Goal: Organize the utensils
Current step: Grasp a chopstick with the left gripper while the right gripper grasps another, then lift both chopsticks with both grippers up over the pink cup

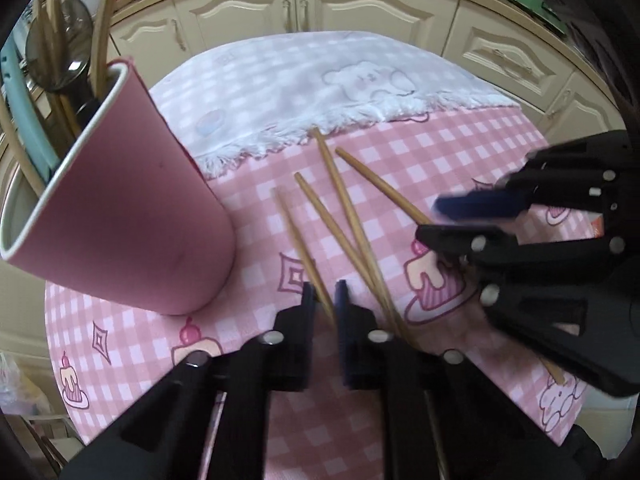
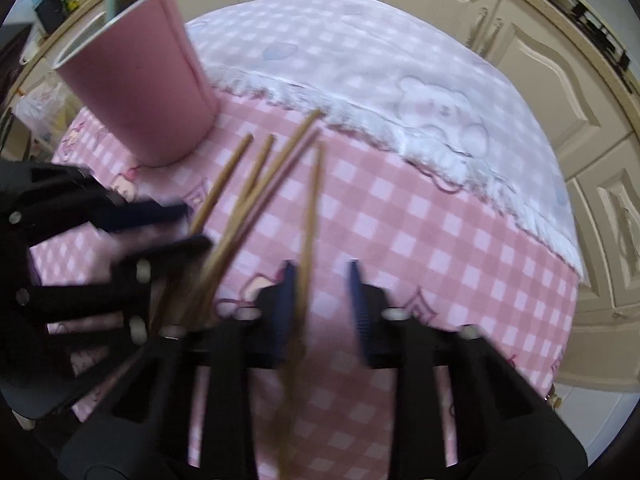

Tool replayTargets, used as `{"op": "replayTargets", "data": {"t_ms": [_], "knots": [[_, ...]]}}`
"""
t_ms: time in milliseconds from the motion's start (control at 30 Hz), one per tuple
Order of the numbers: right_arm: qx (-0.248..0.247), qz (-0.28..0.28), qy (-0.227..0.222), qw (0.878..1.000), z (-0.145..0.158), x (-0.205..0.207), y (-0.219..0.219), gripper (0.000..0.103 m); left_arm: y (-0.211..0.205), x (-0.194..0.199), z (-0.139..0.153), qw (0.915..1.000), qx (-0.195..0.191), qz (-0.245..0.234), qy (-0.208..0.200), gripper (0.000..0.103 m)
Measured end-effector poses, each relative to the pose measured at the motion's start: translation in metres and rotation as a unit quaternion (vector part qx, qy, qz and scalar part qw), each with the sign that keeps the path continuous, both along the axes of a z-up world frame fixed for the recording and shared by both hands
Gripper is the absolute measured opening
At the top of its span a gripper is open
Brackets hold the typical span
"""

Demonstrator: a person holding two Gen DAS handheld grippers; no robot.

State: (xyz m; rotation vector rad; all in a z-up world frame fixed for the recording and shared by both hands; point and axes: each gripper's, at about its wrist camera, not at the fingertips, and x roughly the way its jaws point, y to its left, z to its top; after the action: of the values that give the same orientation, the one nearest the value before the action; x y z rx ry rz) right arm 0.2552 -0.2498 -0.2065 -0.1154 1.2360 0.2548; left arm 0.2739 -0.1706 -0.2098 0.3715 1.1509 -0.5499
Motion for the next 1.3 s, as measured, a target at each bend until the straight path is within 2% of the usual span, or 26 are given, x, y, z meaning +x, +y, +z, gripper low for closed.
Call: {"op": "replayTargets", "data": {"t_ms": [100,267,433,600,767,867,1100,1300], "knots": [[0.039,-0.015,-0.009,0.999,0.001,-0.009,-0.008,0.007,0.006,-0.009,-0.001,0.9999,-0.005,0.001,-0.013,0.005],[0.094,-0.043,-0.042,0.994,0.013,-0.028,-0.029,0.007,0.036,-0.025,0.013,0.9984,-0.038,0.029,-0.031,0.005],[0.165,-0.064,-0.092,0.98,0.037,-0.04,-0.048,0.007,0.053,-0.04,0.044,0.9908,-0.098,0.053,-0.077,0.005],[0.198,-0.059,-0.142,0.968,0.061,-0.053,-0.047,0.006,0.07,-0.055,0.08,0.9741,-0.163,0.069,-0.141,0.005],[0.216,-0.046,-0.191,0.956,0.087,-0.064,-0.046,0.006,0.087,-0.069,0.108,0.9557,-0.202,0.075,-0.2,0.005],[0.228,-0.04,-0.218,0.948,0.103,-0.071,-0.048,0.006,0.097,-0.075,0.126,0.9417,-0.225,0.084,-0.236,0.005],[0.25,-0.021,-0.279,0.927,0.144,-0.073,-0.036,0.006,0.117,-0.076,0.162,0.9087,-0.259,0.118,-0.306,0.005],[0.259,0.002,-0.315,0.913,0.177,-0.06,-0.018,0.006,0.13,-0.062,0.194,0.8849,-0.271,0.143,-0.351,0.005]]}}
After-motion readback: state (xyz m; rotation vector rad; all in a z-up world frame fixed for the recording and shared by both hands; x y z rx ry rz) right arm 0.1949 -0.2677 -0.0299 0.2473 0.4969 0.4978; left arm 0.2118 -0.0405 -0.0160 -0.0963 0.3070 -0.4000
